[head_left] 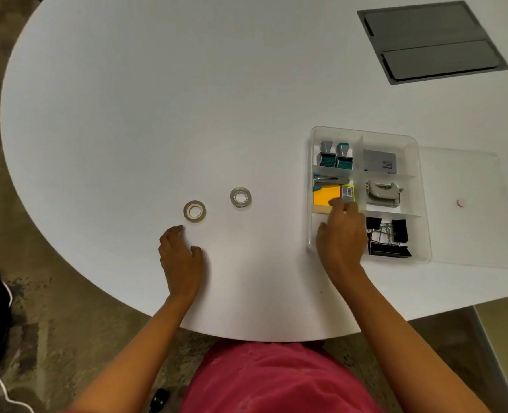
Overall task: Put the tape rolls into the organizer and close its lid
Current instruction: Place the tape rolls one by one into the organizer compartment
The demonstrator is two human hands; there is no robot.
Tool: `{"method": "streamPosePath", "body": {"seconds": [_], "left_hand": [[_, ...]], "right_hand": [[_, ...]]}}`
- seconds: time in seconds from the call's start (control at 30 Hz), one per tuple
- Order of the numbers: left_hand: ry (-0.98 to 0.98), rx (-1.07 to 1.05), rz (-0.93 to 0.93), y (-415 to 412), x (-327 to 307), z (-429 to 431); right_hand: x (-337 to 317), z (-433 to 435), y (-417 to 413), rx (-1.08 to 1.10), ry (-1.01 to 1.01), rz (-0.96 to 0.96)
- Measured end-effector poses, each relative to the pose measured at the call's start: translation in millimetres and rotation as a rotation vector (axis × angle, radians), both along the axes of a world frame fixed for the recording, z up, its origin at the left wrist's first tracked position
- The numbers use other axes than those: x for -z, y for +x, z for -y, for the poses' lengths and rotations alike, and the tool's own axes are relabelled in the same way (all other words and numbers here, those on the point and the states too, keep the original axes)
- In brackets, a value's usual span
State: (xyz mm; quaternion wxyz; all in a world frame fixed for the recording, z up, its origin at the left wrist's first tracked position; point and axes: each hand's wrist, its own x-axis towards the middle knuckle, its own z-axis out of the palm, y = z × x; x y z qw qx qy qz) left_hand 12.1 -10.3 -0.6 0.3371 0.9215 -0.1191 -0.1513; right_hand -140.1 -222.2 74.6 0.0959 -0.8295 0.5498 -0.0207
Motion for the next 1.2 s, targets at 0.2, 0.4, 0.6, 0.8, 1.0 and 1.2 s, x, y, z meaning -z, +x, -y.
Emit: {"method": "streamPosePath", "body": {"seconds": [0.2,0.4,0.6,0.8,1.0,1.2], "left_hand": [[0.011,0.040,-0.045,0.4,1.3,-5.2],[0.067,0.092,-0.071,3.3,5.0,-5.6],[0.154,0.198,-0.064,-5.3,17.4,-9.7],[0.212,0.261,-0.068,-10.0,27.5,-15.8],[0.213,0.289,-0.064,-11.7,26.8,-16.0],[0.230,0.259,0.002,-18.2,27.7,-14.3]], "right_hand": [[10.7,-27.9,71.1,-0.514,0.250,0.185],[40.2,-31.5,121.5,-0.641,0.342,-0.009],[47.4,-26.9,133.9,-0.700,0.221,-0.067],[29.0,-24.9,110.0,-0.594,0.334,0.340],[2.3,-9.2,47.1,-0.467,0.303,0.717],[15.9,12.6,-22.8,-0.093,0.236,0.571]]}}
